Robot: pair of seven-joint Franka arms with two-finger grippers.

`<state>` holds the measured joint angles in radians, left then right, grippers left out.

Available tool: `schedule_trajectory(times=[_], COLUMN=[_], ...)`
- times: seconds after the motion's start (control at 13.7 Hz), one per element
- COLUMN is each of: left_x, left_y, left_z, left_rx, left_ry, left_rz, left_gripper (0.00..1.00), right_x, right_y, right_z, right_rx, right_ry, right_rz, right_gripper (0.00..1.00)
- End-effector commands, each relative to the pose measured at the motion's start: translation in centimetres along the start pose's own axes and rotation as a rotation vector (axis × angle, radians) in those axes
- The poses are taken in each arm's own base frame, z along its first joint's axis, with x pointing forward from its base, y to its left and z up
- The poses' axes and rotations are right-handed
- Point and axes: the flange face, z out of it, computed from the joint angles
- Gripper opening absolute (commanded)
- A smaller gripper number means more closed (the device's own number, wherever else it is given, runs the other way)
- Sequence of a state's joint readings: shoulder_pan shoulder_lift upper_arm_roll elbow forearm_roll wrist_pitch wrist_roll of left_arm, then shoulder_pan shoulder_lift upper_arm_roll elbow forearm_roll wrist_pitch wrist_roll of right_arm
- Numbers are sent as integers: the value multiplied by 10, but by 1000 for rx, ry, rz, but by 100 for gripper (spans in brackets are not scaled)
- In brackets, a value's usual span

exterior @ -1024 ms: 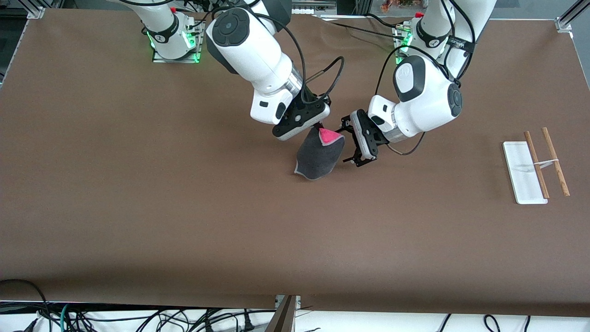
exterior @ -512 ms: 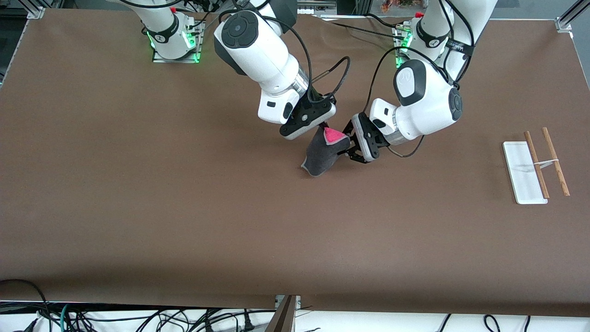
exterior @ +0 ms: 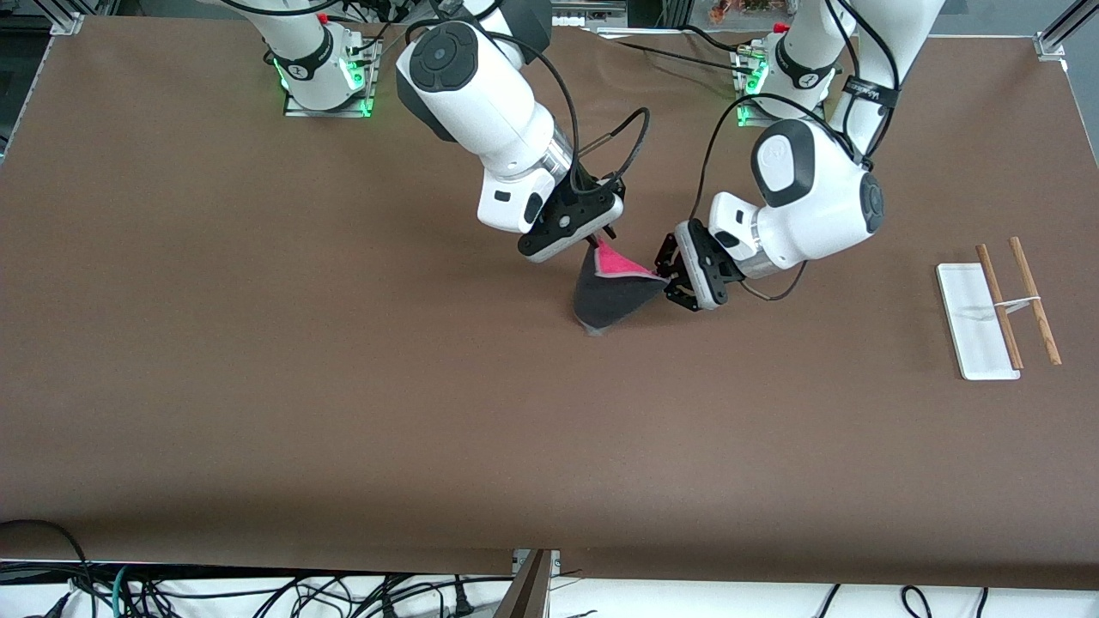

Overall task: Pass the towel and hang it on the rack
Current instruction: 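Carry the towel with the left gripper while the right gripper releases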

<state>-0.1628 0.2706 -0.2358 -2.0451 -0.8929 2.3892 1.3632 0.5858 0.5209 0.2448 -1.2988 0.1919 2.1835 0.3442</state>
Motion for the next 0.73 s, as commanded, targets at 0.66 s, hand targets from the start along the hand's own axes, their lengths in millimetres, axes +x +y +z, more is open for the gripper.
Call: schedule_trajectory(times=[0.66], left_x=[-81], left_y=[-123], left_z=[-245], left_rx=[-63], left_ry=[-215], left_rz=[39], left_gripper=[0], right_x=[32], right_y=[148], right_z=[-79], right_rx=[-256], right_ry=[-99], right_rz=[111], right_gripper=[100])
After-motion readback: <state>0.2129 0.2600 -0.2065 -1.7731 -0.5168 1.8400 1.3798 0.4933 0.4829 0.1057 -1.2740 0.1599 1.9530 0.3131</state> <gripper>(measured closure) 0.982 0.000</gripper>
